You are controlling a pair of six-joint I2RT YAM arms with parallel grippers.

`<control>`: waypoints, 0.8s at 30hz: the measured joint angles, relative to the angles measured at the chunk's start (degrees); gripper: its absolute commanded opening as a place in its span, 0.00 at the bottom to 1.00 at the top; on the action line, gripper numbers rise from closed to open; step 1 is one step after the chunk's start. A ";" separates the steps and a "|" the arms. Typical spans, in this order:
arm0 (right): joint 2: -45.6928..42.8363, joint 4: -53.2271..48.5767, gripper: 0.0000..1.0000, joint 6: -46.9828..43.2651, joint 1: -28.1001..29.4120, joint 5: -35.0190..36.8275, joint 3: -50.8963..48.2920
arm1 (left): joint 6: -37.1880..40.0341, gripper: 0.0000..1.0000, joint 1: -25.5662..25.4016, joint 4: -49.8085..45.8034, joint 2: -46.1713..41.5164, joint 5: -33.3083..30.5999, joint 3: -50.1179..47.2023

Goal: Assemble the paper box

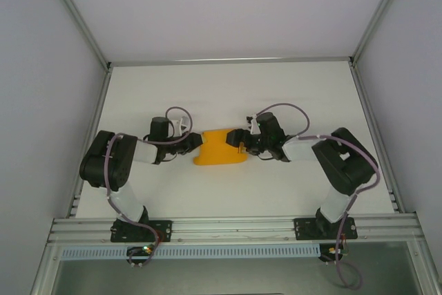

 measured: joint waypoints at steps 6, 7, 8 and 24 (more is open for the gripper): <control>0.61 4.55 0.51 2.23 -0.70 -3.45 -0.02 | -0.07 0.35 0.52 -0.22 -0.57 -0.07 0.02; 0.28 4.39 0.49 2.45 -0.74 -3.52 -0.02 | 0.24 0.41 0.52 -1.05 -1.20 -0.50 0.15; -0.13 4.26 0.49 2.45 -0.74 -3.52 -0.02 | 0.63 0.49 0.46 -2.12 -2.05 -0.96 0.33; -13.00 -23.56 0.41 18.08 -11.65 -7.21 1.55 | 50.97 1.00 -29.24 -28.13 -31.61 -31.10 13.18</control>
